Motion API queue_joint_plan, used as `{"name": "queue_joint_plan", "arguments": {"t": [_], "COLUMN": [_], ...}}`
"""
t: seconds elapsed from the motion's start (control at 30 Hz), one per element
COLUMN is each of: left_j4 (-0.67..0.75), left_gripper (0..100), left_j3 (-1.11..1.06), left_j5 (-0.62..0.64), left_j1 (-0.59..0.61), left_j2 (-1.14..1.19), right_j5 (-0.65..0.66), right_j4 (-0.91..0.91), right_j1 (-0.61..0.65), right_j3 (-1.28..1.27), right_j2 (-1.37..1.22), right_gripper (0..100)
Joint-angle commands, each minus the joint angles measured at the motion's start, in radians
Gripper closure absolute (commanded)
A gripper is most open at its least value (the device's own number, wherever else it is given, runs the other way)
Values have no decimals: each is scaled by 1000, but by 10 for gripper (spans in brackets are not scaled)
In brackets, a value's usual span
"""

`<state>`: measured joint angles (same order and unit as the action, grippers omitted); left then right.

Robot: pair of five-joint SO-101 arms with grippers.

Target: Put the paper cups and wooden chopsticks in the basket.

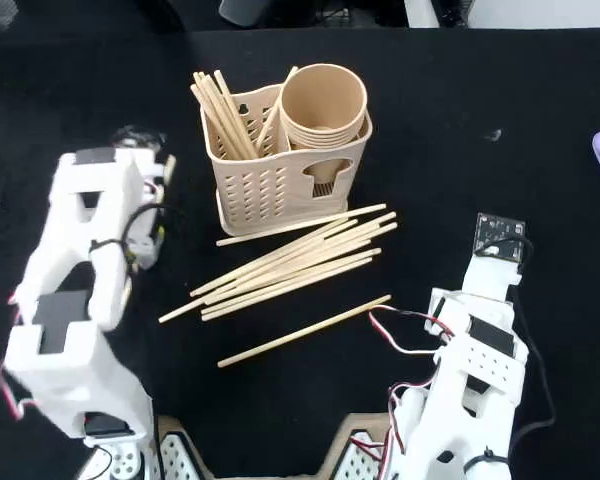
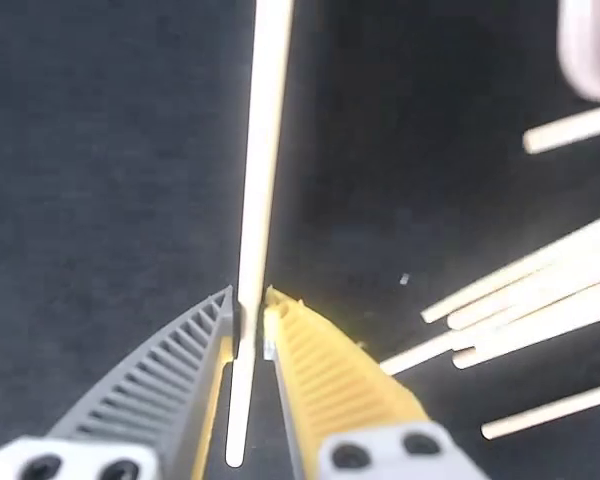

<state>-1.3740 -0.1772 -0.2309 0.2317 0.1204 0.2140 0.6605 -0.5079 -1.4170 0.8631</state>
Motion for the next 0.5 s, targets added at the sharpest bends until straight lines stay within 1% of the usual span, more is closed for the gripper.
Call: {"name": "queue_joint_plan", "arguments": {"t": [0.0,0.13,0.23,0.37,0.47], "left_j4": [11,97,153,209,249], "left_gripper": [970,970,970,970,970], "left_j3": [47,41,41,41,41], "left_j5": [8,106,198,354,445], "left_j1": [84,150,160,91,-18], "left_j2": [-173,-328,-440,-601,-729], "right_j5": [3,3,3,3,3], "right_j4": [-21,-21,-21,-21,-21], "right_j1": [12,12,12,12,12], "right_j3": [2,2,2,2,2], "right_j2": [25,25,25,25,25], "right_gripper": [883,883,883,883,884]}}
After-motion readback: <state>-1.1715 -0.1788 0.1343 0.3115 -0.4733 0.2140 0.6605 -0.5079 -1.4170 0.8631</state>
